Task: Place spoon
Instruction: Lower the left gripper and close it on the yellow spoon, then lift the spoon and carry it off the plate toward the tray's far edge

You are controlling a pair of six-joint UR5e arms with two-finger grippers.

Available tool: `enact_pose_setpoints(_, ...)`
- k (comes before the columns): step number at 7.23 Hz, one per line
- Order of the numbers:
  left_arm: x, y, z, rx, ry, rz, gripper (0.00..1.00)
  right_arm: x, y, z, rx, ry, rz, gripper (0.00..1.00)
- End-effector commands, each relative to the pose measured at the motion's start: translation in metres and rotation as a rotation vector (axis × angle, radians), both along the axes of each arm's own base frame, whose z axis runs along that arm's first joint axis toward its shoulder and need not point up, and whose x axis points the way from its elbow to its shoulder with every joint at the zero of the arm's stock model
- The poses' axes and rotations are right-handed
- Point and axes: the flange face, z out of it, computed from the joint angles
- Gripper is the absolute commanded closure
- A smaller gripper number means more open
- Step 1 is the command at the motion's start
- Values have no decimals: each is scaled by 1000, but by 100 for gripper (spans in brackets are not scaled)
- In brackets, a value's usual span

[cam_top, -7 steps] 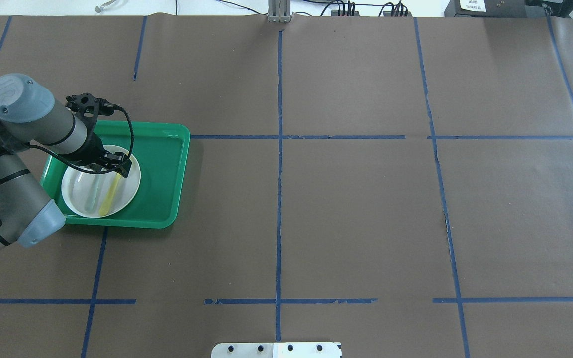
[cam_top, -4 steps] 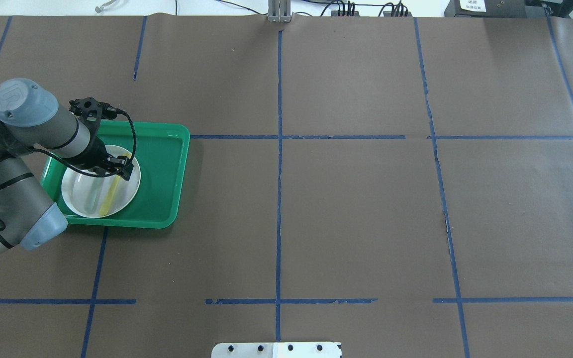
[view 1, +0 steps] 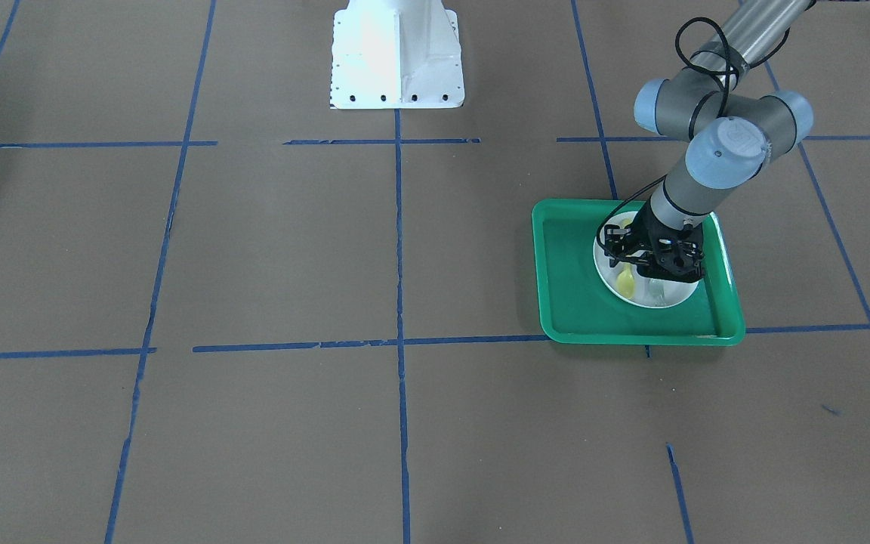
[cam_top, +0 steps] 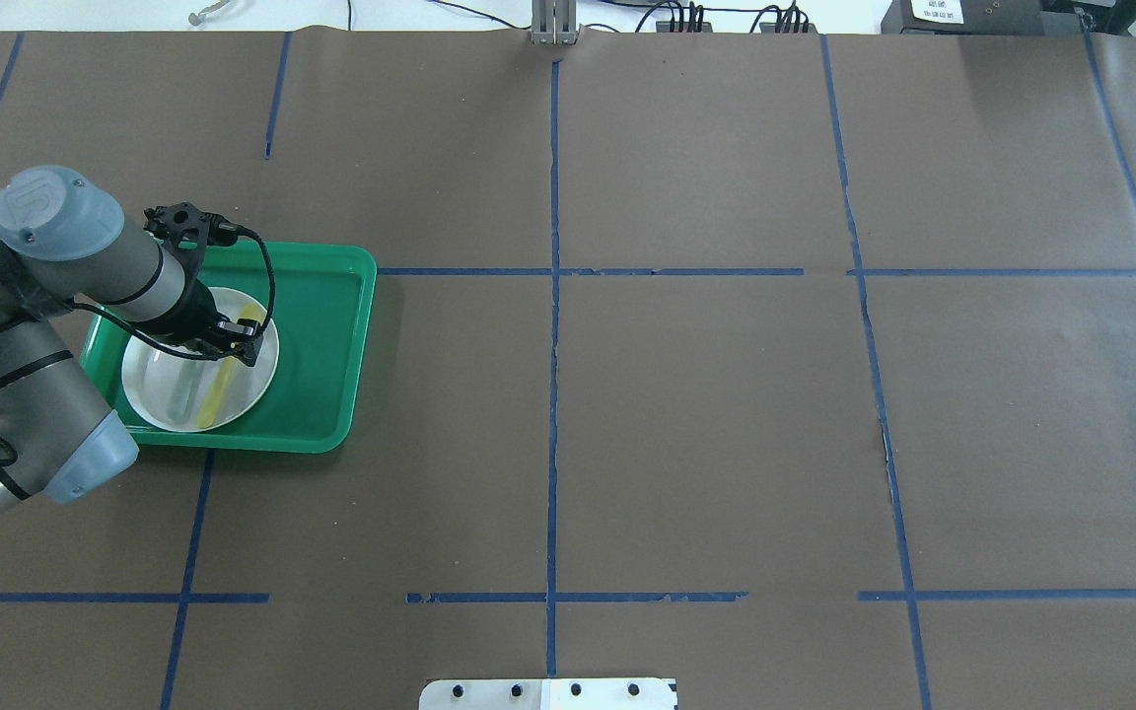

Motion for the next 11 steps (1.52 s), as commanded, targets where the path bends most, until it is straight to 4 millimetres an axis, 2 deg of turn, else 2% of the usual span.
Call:
enact_pose_setpoints(1,1,1,0,-2,-1,0,88,0,0,0,1,0,0,0)
enact_pose_setpoints(2,0,3,-8,-13,9,-19,100,0,0,0,1,0,0,0)
enact_pose_setpoints(3,-4,6,-24,-9,31,-31,100,0,0,0,1,0,0,0)
enact_pose_setpoints(4,-4,5,-27,-5,32,-34,100,0,0,0,-1,0,0,0)
enact_pose_setpoints(5,-11,6,-46,9,59,-52,100,0,0,0,1,0,0,0)
enact_pose_setpoints(6,-16,11,-71,-54,99,-134,100,0,0,0,1,0,0,0)
enact_pose_setpoints(8,0,2,-86,-224,122,-283,100,0,-1,-1,2,0,0,0)
enact_pose_setpoints(10,57,-7,-70,-281,70,-261,100,0,0,0,1,0,0,0)
enact_pose_setpoints(11,58,-7,-65,-282,63,-260,100,0,0,0,1,0,0,0)
